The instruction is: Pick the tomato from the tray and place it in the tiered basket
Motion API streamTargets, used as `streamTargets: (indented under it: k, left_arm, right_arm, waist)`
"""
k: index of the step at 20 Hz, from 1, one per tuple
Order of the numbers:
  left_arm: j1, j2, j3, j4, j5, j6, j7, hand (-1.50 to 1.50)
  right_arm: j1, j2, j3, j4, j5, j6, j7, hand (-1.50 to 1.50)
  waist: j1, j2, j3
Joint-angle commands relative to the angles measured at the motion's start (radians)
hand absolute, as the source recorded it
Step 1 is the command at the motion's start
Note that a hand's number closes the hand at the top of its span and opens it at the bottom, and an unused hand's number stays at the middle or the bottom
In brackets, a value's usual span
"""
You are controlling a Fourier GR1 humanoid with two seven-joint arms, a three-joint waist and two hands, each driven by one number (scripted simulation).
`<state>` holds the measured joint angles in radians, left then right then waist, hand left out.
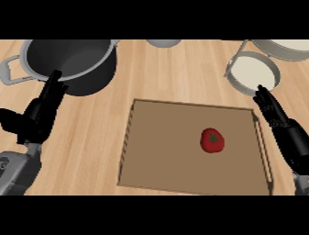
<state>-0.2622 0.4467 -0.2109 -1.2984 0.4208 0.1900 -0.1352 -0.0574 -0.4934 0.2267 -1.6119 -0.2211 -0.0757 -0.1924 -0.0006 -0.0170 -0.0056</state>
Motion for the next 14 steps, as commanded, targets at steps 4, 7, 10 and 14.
streamTargets:
  k: [4,7,10,14]
  left_arm:
    - [0.024,0.083,-0.008,-0.001,-0.147,0.101,0.023,0.00]
    - [0.064,0.096,0.015,0.033,-0.120,0.085,0.024,0.00]
    - [0.070,0.123,0.004,0.026,-0.172,0.126,0.035,0.00]
    - [0.057,0.098,-0.027,-0.021,-0.201,0.168,0.103,0.00]
  right_arm:
    - [0.050,0.205,-0.093,-0.018,-0.062,-0.244,0.054,1.50]
    - [-0.018,0.287,-0.320,-0.105,-0.138,-0.420,-0.077,1.50]
    - [0.238,0.246,-0.261,0.111,0.040,-0.641,0.189,-1.50]
    - [0.349,0.299,-0.142,-0.113,0.189,-0.842,0.296,-1.50]
  waist:
    - [-0.010,0.011,0.008]
    - [-0.141,-0.068,0.042]
    - [-0.076,0.017,0.002]
    - [-0.036,0.010,0.001]
